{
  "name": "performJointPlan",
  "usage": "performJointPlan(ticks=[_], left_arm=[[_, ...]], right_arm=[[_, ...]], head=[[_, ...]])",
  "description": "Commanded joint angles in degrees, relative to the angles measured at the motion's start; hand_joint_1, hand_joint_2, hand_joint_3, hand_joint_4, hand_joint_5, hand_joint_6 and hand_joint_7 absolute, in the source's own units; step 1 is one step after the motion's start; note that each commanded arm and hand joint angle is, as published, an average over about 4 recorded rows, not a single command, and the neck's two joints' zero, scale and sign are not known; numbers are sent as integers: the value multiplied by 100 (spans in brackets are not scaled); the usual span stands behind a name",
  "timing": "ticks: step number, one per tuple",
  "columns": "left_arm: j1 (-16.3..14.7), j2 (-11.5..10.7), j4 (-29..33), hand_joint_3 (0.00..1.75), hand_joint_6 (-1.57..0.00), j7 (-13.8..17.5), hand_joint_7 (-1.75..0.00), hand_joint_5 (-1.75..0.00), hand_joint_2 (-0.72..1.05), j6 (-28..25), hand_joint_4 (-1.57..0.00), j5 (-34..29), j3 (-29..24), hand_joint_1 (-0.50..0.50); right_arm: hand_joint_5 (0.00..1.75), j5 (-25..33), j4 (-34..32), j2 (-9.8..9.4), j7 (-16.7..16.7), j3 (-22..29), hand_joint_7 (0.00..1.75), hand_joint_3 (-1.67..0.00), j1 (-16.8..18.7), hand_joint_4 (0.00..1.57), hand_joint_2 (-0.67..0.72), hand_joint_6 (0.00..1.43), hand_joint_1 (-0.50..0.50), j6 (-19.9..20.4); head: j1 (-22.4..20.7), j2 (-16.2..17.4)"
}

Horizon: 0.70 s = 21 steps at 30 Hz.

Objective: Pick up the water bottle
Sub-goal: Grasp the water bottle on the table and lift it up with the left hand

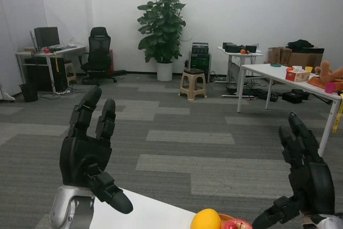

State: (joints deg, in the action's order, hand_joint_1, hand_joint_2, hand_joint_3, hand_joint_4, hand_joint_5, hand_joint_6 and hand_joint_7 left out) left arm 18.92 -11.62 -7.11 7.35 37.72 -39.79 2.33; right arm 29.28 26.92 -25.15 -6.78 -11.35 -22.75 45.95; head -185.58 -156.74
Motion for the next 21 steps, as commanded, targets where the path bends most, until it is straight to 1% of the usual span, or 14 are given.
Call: performJointPlan(ticks=[1,9,10,12,13,15,16,21], left_arm=[[-49,19,-58,9,0,-23,-70,0,-55,69,0,50,-40,-39],[-47,28,-118,9,0,-23,-70,0,-55,69,0,50,-75,-39],[-47,28,-129,9,0,-23,-70,0,-55,69,0,50,-84,-39],[-47,28,-159,9,0,-23,-70,0,-55,64,0,50,-101,-39],[-47,30,-173,9,0,-23,-70,0,-55,64,0,48,-110,-39],[-47,35,-199,9,0,-23,-70,0,-55,67,0,22,-123,-39],[-49,37,-214,9,0,-23,-70,0,-55,67,0,2,-128,-39],[-47,37,-269,9,0,-23,-70,0,-55,42,0,-46,-154,-39]], right_arm=[[0,16,-40,17,11,1,7,0,38,0,41,0,-33,-23],[0,20,83,10,19,1,7,0,18,0,42,0,-33,-25],[0,20,108,10,24,1,7,0,12,0,42,0,-33,-25],[0,20,160,10,28,6,7,0,7,0,41,0,-33,-25],[0,23,182,10,28,10,7,0,3,0,41,0,-33,-25],[0,25,237,10,32,17,7,0,-23,0,41,0,-33,-25],[0,25,275,10,37,19,7,0,-45,0,41,0,-33,-25],[0,25,406,23,54,23,7,0,-138,0,41,0,-33,-25]], head=[[34,252],[119,1228],[126,1451],[123,1692],[114,1905],[88,1991],[66,2125],[31,2237]])
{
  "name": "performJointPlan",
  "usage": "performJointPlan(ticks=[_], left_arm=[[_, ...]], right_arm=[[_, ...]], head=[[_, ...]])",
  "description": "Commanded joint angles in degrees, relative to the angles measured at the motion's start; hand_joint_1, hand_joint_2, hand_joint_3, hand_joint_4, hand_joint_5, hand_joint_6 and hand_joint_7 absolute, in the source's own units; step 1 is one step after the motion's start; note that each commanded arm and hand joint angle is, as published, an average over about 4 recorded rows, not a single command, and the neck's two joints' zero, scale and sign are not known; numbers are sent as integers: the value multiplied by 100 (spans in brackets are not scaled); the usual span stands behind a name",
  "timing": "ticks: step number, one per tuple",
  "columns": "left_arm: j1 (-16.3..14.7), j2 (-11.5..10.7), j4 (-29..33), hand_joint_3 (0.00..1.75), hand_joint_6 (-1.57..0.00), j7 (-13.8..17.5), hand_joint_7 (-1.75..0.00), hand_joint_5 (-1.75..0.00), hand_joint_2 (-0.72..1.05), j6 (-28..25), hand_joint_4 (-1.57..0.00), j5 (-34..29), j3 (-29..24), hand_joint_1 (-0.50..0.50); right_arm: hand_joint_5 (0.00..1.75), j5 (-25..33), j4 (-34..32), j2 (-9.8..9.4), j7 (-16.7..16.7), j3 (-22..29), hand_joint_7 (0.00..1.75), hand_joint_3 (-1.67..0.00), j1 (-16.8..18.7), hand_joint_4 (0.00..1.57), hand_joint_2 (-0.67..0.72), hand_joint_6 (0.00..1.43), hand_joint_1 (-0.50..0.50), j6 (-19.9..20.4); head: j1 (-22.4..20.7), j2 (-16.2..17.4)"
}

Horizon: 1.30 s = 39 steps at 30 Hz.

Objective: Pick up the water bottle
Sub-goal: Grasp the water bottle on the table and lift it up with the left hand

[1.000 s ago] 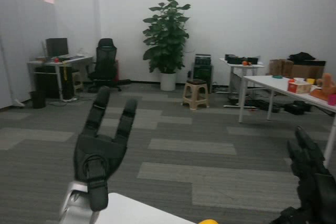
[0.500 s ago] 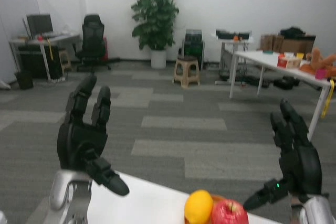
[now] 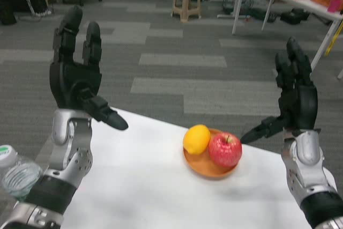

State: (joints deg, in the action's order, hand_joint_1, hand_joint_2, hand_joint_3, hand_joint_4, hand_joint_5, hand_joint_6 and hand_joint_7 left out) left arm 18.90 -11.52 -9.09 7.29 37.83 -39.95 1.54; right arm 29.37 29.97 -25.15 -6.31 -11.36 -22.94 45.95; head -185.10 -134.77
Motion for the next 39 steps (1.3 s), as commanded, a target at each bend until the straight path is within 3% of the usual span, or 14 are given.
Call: performJointPlan(ticks=[1,13,18,22,29,34,39], left_arm=[[-44,25,-80,9,0,-17,-70,0,-55,19,0,-37,-79,-39],[-9,-34,-93,9,0,-22,-70,0,-55,-153,0,-114,-84,-39],[51,-41,-93,9,0,-19,-70,0,-55,-221,0,-108,-84,-39],[70,-34,-93,9,0,-22,-70,0,-55,-282,0,-86,-79,-39],[79,-25,-93,9,0,-24,-70,0,-55,-344,0,-59,-4,-38],[79,-17,-93,9,0,-22,-70,0,-55,-364,0,-57,18,-38],[79,-17,-93,9,0,-17,-70,0,-55,-364,0,-57,13,-38]], right_arm=[[0,16,128,25,12,22,7,0,-136,0,41,0,-33,-25],[0,16,290,36,16,33,7,0,-224,0,41,0,-33,-25],[0,16,332,27,16,37,7,0,-226,0,41,0,-33,-25],[0,16,356,25,16,46,7,0,-220,0,41,0,-33,-23],[0,16,387,-32,16,55,7,0,-191,0,47,0,-33,-16],[0,21,426,-43,16,24,7,0,-184,0,47,0,-33,-16],[0,25,466,-52,16,-3,7,0,-198,0,44,0,-33,-16]], head=[[-33,62],[-566,223],[-1591,181],[-2198,457],[-3507,422],[-4049,449],[-4233,379]])
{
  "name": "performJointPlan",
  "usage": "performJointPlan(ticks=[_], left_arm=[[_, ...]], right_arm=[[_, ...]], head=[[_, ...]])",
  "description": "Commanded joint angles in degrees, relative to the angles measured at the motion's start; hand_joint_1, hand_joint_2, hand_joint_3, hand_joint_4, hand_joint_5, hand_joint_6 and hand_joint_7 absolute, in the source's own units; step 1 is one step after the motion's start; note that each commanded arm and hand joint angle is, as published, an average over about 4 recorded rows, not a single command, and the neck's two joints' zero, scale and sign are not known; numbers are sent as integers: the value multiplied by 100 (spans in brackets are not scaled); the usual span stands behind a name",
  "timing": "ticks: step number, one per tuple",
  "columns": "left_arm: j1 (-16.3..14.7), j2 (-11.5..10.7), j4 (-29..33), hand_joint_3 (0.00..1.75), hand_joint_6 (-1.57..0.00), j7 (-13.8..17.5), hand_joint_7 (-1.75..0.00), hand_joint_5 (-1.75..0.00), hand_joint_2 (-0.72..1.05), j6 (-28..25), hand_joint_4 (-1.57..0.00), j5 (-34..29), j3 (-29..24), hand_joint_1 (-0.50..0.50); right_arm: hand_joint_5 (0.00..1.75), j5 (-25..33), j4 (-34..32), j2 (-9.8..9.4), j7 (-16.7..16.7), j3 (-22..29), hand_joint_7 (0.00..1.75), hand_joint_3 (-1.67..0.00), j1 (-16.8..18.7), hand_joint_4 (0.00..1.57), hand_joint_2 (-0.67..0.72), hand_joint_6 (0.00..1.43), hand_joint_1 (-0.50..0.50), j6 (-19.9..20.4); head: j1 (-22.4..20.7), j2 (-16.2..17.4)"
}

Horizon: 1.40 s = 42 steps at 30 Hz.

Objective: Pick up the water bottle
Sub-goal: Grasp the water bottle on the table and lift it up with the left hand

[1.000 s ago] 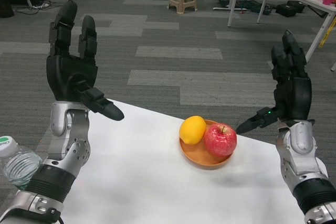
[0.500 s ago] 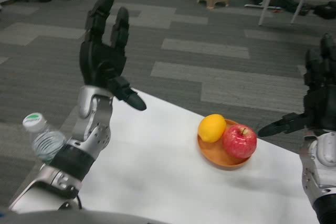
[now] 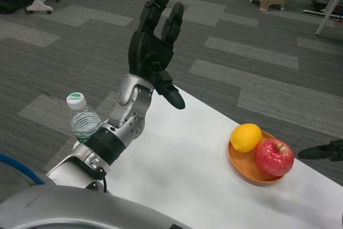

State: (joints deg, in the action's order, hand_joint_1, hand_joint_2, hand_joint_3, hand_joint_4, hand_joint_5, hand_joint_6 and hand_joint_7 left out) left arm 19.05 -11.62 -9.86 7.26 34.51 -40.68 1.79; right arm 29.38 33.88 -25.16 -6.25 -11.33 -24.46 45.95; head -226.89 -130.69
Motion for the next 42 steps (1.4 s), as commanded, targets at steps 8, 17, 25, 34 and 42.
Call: performJointPlan(ticks=[8,17,25,34,42], left_arm=[[64,-27,120,9,0,-19,-70,0,-55,-157,0,32,8,-37],[-152,-111,1430,9,0,-65,-73,0,-55,-999,0,28,-64,-37],[-437,-269,2731,9,0,-471,-75,0,-55,-2104,0,-29,-851,-37],[-446,-746,3623,9,0,-981,-77,0,-50,-3574,0,-313,-1550,-37],[-270,-1480,3660,9,0,-1658,-84,0,-46,-3249,0,-1187,-1719,-35]], right_arm=[[0,22,211,-46,10,-9,7,0,-100,0,44,0,-33,-16],[0,24,350,-50,3,33,7,0,-102,0,47,0,-33,-16],[0,33,547,-127,1,37,7,0,-120,0,47,0,-33,-25],[0,41,673,-191,1,35,7,0,-129,0,47,0,-33,-25],[0,44,705,-272,1,87,7,0,-129,0,47,0,-33,-25]], head=[[-137,-156],[-327,-244],[-479,-256],[-441,-272],[-422,-337]])
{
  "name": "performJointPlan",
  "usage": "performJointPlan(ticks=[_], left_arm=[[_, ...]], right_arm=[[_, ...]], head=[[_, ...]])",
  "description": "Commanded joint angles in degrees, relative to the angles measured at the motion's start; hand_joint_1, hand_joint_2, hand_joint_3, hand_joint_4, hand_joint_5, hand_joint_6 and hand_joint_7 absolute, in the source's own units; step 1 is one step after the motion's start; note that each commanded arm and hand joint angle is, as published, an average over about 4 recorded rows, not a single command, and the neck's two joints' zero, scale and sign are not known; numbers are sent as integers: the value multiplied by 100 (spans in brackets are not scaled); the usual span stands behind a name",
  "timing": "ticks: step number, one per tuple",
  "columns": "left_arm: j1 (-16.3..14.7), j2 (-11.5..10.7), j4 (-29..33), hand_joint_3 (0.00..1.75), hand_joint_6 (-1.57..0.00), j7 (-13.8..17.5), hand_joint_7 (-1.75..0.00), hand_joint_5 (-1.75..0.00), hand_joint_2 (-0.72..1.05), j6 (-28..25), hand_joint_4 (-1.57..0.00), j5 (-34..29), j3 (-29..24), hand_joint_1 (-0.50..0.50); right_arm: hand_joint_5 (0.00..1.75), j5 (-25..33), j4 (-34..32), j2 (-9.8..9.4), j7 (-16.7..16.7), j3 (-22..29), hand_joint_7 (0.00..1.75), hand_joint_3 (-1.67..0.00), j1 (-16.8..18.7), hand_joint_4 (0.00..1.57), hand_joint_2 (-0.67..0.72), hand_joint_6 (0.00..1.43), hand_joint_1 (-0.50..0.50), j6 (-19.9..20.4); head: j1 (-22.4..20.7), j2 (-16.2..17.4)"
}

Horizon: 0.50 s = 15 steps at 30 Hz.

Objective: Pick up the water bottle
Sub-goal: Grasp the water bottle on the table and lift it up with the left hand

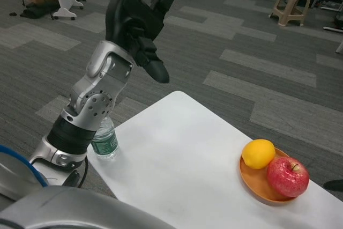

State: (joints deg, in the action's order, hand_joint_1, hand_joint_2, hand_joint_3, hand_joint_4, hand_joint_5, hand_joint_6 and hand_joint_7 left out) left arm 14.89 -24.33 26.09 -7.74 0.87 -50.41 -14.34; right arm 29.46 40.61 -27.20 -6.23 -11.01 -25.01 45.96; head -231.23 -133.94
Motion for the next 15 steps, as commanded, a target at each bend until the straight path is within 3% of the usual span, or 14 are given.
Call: performJointPlan(ticks=[1,9,15], left_arm=[[177,-265,67,9,0,-202,-84,0,-46,124,0,-303,-122,-34],[361,-674,80,9,0,-303,-84,0,-46,275,0,-659,-720,-34],[216,-1052,80,9,0,-450,-84,0,-46,306,0,-1061,-1563,-36]], right_arm=[[0,38,34,-75,-1,60,7,0,-74,0,47,0,-33,-25],[0,43,63,-95,-3,113,7,0,-35,0,47,0,-33,-25],[0,43,83,-110,-12,80,7,0,-50,0,47,0,-33,-25]], head=[[10,-25],[-207,-84],[-168,33]])
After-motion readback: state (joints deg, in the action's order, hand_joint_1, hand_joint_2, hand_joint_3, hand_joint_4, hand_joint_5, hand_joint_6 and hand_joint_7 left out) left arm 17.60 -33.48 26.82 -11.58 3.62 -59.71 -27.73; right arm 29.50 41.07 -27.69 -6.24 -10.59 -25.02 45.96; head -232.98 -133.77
